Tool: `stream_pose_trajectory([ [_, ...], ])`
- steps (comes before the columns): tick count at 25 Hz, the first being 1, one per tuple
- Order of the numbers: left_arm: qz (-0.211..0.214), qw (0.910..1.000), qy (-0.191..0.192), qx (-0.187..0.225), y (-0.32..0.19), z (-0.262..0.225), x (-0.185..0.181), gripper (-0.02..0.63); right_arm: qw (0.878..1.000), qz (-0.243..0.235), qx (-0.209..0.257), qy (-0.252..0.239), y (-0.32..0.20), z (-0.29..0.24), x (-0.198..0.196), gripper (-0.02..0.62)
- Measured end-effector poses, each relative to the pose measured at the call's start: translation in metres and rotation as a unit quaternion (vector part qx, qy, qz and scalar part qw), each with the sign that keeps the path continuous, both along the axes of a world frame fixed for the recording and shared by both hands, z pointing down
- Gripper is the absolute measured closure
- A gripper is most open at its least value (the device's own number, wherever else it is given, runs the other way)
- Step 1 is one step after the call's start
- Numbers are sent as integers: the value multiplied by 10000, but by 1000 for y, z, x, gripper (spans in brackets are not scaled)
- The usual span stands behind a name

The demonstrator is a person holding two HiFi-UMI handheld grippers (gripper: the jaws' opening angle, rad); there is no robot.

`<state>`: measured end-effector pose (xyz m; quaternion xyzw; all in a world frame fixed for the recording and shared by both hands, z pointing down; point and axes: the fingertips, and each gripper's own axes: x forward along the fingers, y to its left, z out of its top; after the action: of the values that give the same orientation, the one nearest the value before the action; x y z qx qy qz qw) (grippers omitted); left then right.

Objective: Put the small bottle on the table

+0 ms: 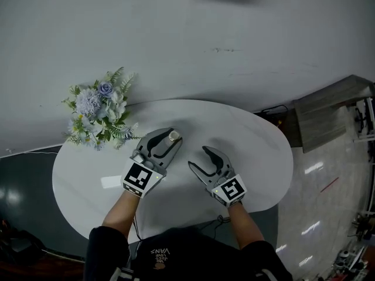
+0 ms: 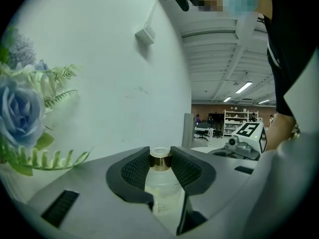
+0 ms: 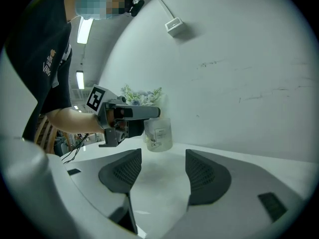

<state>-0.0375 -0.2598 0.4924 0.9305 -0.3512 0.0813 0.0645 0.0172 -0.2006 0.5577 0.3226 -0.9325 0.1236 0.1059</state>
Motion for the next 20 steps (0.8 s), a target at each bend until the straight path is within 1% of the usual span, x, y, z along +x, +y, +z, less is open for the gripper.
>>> stream_pose_trajectory([
  [6, -359, 9992, -164, 91, -23, 24, -5, 459, 9997, 206, -120, 17, 7, 10, 16, 347],
  [12, -713, 9972, -210, 84, -45, 41, -10, 459, 9989, 409, -248, 13, 9, 18, 32, 347],
  [20, -1163, 9927, -275, 136, -74, 59, -25, 459, 9980, 527, -341, 74, 10, 22, 40, 347],
])
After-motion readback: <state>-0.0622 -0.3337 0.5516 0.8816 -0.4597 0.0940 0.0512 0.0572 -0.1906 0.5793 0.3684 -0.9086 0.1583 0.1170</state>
